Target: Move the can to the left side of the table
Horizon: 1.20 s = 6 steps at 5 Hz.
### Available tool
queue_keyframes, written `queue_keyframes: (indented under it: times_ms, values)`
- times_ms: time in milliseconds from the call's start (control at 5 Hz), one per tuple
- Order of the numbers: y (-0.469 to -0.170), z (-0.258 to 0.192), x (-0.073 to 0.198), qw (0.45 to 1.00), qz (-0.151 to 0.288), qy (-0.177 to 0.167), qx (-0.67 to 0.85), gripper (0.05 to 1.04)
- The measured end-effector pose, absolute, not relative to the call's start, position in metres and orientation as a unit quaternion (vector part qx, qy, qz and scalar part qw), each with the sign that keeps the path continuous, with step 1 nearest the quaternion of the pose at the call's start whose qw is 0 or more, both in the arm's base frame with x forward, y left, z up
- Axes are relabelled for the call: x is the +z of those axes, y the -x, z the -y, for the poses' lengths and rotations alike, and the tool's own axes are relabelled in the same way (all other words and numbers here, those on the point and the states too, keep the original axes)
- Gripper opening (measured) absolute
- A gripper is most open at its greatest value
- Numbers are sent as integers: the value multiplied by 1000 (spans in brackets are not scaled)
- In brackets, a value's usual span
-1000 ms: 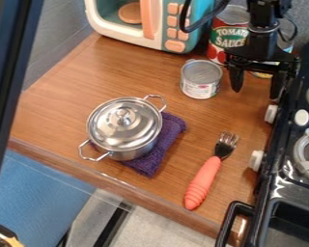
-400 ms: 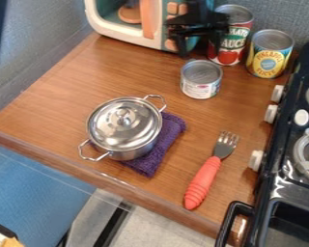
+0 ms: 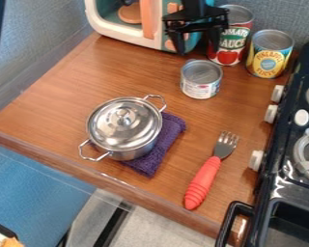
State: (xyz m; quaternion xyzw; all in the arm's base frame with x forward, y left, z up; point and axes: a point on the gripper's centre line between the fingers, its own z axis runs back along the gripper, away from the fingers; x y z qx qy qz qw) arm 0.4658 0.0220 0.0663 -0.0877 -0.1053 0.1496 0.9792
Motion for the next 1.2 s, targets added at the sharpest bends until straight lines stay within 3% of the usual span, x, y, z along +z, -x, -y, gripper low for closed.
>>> queue_keyframes:
  times_ms: [400, 800, 1200]
  values:
    - [-455, 3, 70, 981, 115, 107, 110, 1001]
    - [-452, 57, 71, 985, 127, 105, 46, 1001]
    - [-451, 78, 63, 987, 125, 97, 32, 1001]
